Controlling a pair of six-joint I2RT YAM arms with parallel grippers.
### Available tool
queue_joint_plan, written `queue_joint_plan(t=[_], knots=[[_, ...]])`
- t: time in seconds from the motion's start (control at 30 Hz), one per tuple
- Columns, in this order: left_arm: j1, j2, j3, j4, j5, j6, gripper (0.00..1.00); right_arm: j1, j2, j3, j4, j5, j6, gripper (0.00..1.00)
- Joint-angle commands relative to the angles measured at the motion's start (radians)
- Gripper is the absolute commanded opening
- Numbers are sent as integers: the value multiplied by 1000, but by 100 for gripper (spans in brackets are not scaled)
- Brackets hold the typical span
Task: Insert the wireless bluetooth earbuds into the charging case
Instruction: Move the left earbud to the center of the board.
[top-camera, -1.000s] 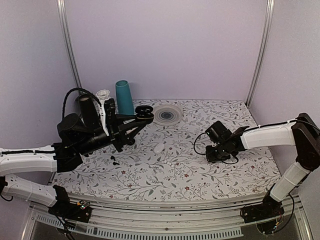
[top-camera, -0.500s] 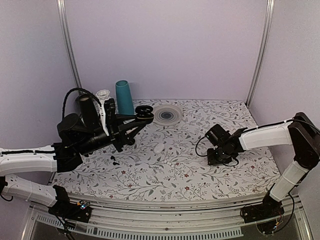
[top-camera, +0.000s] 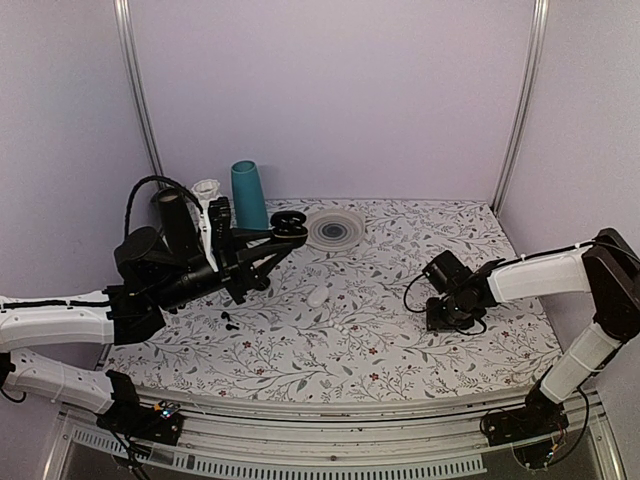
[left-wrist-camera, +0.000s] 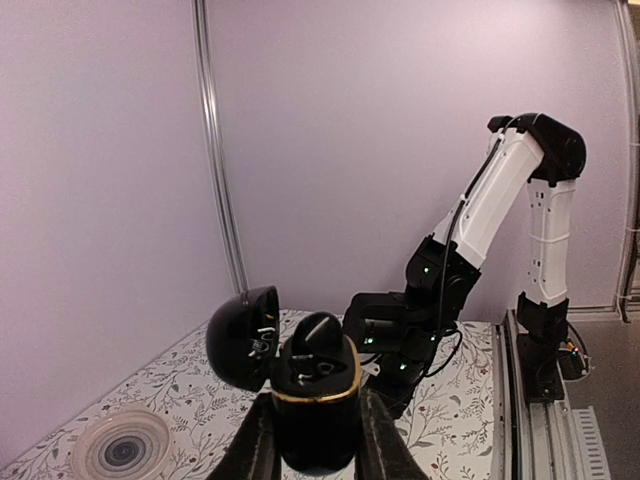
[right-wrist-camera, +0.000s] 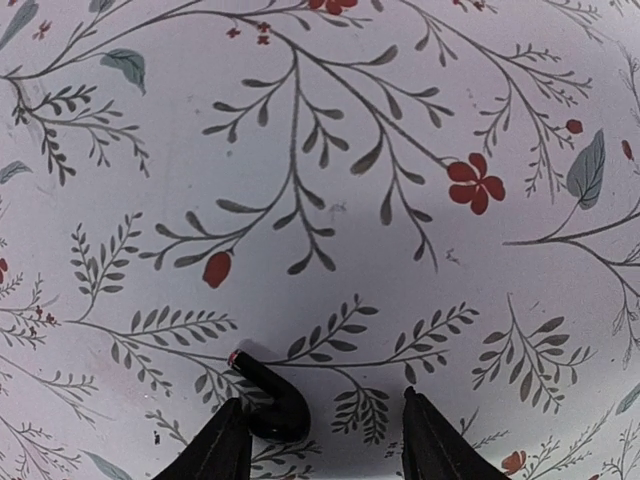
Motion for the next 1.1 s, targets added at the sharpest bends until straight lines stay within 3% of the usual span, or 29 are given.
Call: queue_joint_plan(t=[0.0,0.23,0.57,0.83,1.07], knots=[[-14,2,18,1,3,-9,0,-38,-14,-26,-18,18,-10,52],[-15,-9,17,-15,-4,-8,0,-76,-23,-25,-14,16,-54,51],[-15,-14,11,-8,-9,-11,0,-89,-40,-41,21,-67,-60,29],[-14,-17,10,-11,-8,-11,0,-89,1,-34,61,-110,-48,27],[-14,-27,6,-18,-15,-11,0,-88,21,-3,70,-130,-79,13]])
